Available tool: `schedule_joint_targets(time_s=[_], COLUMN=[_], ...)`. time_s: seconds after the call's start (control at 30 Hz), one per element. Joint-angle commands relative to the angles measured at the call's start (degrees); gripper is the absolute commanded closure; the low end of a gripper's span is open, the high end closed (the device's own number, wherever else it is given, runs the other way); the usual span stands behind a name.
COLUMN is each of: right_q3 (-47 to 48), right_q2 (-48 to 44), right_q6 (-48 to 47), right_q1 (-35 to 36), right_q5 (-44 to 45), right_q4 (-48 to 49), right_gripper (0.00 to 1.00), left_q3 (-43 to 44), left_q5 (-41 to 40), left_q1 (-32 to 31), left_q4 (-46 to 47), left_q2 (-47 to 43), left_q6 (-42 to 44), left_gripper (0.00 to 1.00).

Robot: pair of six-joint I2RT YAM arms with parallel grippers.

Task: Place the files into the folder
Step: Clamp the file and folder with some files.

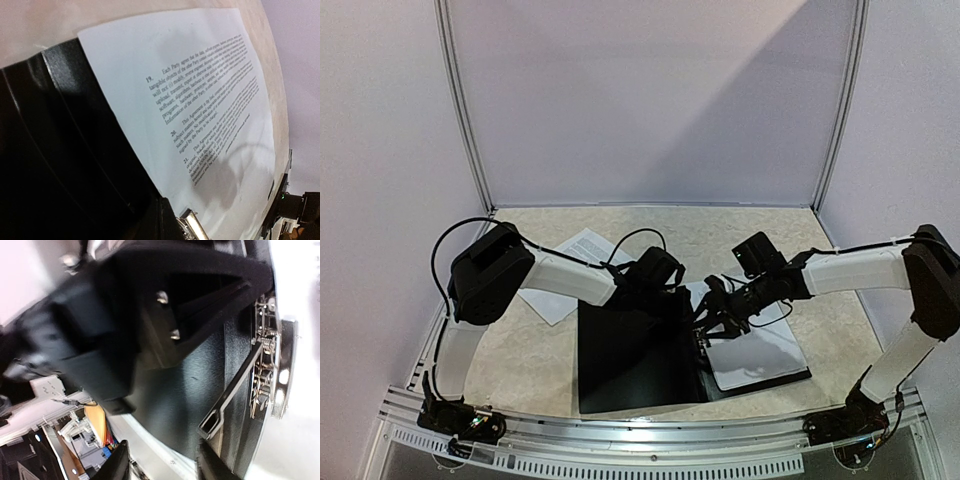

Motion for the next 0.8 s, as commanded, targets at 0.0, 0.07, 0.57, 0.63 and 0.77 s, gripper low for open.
schedule_joint_targets(time_s=[0.0,0.07,0.57,0.63,0.77], right_q3=[-2.01,-3.69,-5.15,-4.92,-4.78], right_q2=[-4.65,-5.7,-1.01,-0.2,0.81], right_q6=[1.55,2.65,4.57,4.54,4.54], right_q1=[-1.81,-2.79,-3.76,-3.8,-3.88], right_q5=[3.09,2.72,0.39,0.15,0.14], right_q4=[-2.06,-0.43,5.62,6.0,6.49], right_gripper=[0.61,0.62,0.77,0.78,0.81], left_q3=[-2.96,-3.0,-3.35,-3.43,-3.52], left_q5=[-3.12,-3.16,-3.27,-3.17,-3.19], left_q1=[-0.08,-0.09,-0.25,-0.26,-0.26], left_q4=[-11.61,-11.61,-11.36,-11.35,-11.35], left_q2=[2.81,2.83,2.64,2.61,2.51], left_q6=[-0.04,-0.04,0.05,0.05,0.09], left_gripper=[1.0,1.0,1.0,1.0,1.0])
